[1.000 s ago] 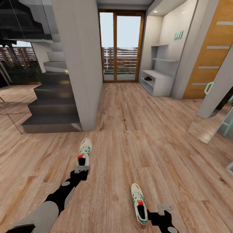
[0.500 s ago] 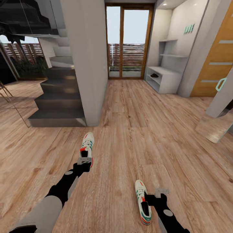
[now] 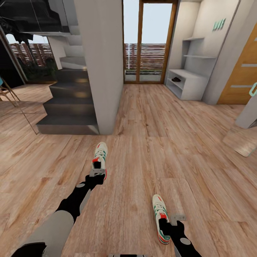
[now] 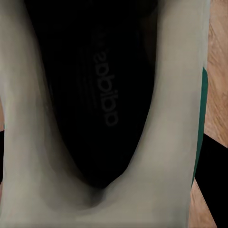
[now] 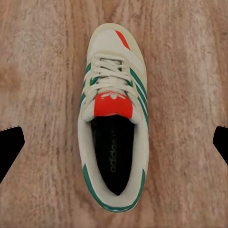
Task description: Pick up the two gym shoes and the two sandals from the corridor floor and place them onto the hallstand (shoe rack) in the corridor, making sure they are on the rack and not on the floor. Arrange them so the two gym shoes are next to each other and the two sandals are next to each other.
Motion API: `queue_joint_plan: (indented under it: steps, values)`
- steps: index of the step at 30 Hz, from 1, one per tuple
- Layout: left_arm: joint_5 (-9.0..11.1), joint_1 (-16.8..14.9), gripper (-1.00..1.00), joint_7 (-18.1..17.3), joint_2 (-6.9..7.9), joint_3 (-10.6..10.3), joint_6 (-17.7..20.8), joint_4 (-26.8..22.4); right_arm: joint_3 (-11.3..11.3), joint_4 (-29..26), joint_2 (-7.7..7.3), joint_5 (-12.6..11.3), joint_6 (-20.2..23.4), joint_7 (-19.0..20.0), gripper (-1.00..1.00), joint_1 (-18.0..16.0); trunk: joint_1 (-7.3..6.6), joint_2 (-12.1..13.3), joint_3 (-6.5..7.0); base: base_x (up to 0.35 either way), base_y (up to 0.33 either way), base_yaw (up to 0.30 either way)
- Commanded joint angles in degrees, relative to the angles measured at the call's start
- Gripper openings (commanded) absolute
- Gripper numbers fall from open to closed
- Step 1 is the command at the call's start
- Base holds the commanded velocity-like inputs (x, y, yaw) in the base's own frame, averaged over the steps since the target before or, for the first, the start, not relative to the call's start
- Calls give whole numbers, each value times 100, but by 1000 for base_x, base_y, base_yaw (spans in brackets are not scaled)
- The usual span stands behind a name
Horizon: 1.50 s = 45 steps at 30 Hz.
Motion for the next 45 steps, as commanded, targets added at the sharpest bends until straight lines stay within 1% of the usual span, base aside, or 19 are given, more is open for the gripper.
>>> queue_joint_plan:
  steps: [1,2,3,5,7,10,12,15,26,31,33,39,45]
  values:
    - [-51,-66,-100,-48,-27,49,115,-44,-36,3,7,58,-18,1,100,-3,21,-44,-32,0,0,88]
    - [-52,-123,-100,-48,-48,49,246,-109,-36,4,7,57,-20,1,100,-3,43,-84,-59,0,0,86]
    - [-51,-179,-100,-48,-73,47,509,-272,-36,4,4,59,-45,1,100,-3,65,-124,-86,0,0,66]
    - [-50,-199,-100,-48,-90,13,758,-488,-36,5,-1,59,-125,1,100,-3,109,-204,-139,0,0,43]
    - [-49,-190,-100,-48,-93,-42,875,-621,-38,5,-4,62,-200,1,100,-3,114,-207,-201,0,0,24]
    - [-49,-167,-100,-39,-92,-220,1002,-821,-37,11,-15,63,-382,4,100,-3,122,-211,-295,0,0,11]
    - [-49,-160,-100,-34,-87,-314,1009,-887,-37,13,-18,64,-449,7,100,-3,127,-213,-357,0,0,4]
    - [-30,-156,-100,-42,-78,-359,1002,-918,-37,12,-19,65,-480,9,100,-3,135,-217,-451,0,0,1]
    - [-12,-148,-100,-56,-65,-381,935,-933,-36,10,-27,65,-497,9,100,-3,163,-232,-794,0,0,0]
    - [-6,-139,-100,-51,-64,-382,674,-926,-40,6,-28,64,-502,4,100,-3,176,-239,-950,0,0,0]
    - [-5,-138,-100,-49,-63,-382,642,-925,-42,5,-28,63,-503,4,100,-3,181,-241,-1013,0,0,0]
    - [-5,-137,-100,-54,-56,-382,612,-883,-45,5,-28,62,-503,1,100,-3,181,-241,-1067,0,0,0]
    - [-5,-137,-100,-56,-55,-382,608,-866,-45,5,-28,60,-503,6,100,-3,197,-249,-1254,0,0,0]
